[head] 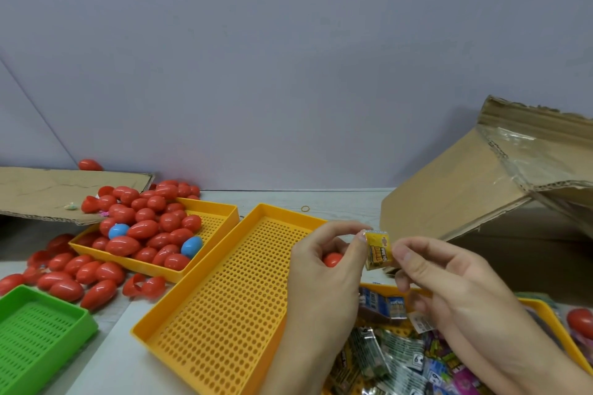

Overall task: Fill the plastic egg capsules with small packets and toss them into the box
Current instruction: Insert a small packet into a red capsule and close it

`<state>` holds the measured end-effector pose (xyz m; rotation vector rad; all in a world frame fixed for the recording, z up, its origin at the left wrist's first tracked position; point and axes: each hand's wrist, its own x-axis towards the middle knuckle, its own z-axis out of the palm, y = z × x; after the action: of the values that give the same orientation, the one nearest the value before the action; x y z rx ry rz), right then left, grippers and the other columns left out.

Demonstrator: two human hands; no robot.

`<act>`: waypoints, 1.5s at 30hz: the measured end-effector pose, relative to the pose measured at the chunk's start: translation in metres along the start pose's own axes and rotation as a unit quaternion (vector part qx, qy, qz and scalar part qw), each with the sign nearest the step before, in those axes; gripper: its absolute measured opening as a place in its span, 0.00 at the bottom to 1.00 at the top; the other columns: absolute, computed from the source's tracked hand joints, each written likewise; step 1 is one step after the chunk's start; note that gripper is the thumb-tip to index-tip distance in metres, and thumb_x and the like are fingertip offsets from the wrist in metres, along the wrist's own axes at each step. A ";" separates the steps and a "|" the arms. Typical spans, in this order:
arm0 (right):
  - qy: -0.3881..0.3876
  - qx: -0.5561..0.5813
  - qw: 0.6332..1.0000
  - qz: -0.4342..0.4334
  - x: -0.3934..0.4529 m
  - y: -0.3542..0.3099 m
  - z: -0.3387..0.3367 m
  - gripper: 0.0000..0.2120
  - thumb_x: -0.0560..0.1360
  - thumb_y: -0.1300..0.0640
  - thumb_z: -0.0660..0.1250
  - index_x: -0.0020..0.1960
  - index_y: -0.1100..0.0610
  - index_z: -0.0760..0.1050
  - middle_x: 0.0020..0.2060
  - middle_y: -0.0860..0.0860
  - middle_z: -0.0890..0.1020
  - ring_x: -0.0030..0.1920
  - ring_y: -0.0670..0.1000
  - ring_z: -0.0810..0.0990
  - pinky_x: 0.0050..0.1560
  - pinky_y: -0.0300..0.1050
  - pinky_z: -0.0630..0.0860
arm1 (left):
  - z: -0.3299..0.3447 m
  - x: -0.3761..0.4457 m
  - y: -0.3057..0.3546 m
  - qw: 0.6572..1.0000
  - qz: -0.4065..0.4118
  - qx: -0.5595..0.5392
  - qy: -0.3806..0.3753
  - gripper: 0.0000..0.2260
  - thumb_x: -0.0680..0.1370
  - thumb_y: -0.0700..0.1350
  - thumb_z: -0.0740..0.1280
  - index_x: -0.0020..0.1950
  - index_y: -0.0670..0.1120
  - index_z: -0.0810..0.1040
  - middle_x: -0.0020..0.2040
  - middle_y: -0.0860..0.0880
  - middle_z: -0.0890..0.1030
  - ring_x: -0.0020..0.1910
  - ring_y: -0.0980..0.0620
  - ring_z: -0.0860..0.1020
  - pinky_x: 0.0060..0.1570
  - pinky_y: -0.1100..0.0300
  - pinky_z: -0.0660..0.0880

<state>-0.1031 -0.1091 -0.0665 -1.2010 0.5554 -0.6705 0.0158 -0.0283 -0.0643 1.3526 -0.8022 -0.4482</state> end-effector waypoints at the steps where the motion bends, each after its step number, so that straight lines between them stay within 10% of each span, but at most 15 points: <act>1: 0.001 0.011 1.000 0.006 0.000 0.000 0.000 0.18 0.57 0.49 0.76 0.44 0.56 0.86 0.31 0.56 0.77 0.31 0.48 0.72 0.24 0.37 0.67 | 0.000 0.001 0.000 1.000 0.001 0.001 -0.001 0.06 0.78 0.43 0.69 0.44 0.52 0.84 0.27 0.52 0.70 0.26 0.57 0.66 0.28 0.65 0.65; 15: 0.048 0.045 0.998 -0.025 0.002 0.001 -0.003 0.12 0.62 0.52 0.73 0.43 0.57 0.85 0.35 0.59 0.78 0.28 0.46 0.72 0.24 0.36 0.67 | 0.001 0.001 0.001 0.998 -0.045 -0.004 -0.050 0.04 0.76 0.50 0.72 0.48 0.52 0.82 0.32 0.50 0.72 0.29 0.55 0.68 0.30 0.60 0.68; 21: 0.117 0.032 0.992 -0.035 0.003 0.001 -0.005 0.09 0.64 0.52 0.71 0.43 0.51 0.85 0.35 0.57 0.79 0.29 0.45 0.73 0.24 0.36 0.68 | 0.005 0.002 -0.002 0.985 -0.135 -0.103 -0.031 0.10 0.79 0.34 0.60 0.54 0.45 0.78 0.39 0.48 0.78 0.30 0.55 0.77 0.36 0.55 0.77; 29: 0.128 0.000 0.990 -0.051 0.000 0.000 -0.004 0.09 0.65 0.48 0.71 0.44 0.47 0.85 0.31 0.52 0.79 0.31 0.45 0.74 0.30 0.41 0.70 | 0.003 0.000 0.001 0.996 -0.074 -0.015 -0.056 0.10 0.75 0.38 0.74 0.53 0.48 0.79 0.45 0.55 0.84 0.42 0.54 0.84 0.45 0.63 0.81; 45: 0.137 -0.039 0.987 -0.077 0.000 0.002 -0.003 0.11 0.64 0.45 0.72 0.46 0.43 0.84 0.34 0.50 0.84 0.35 0.47 0.78 0.34 0.45 0.73 | 0.001 0.000 -0.001 0.995 -0.071 -0.008 -0.072 0.08 0.74 0.44 0.75 0.51 0.54 0.82 0.48 0.52 0.83 0.47 0.51 0.83 0.35 0.66 0.79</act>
<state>-0.1047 -0.1109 -0.0688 -1.2425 0.7286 -0.9631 0.0155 -0.0295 -0.0654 1.3794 -0.8204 -0.6691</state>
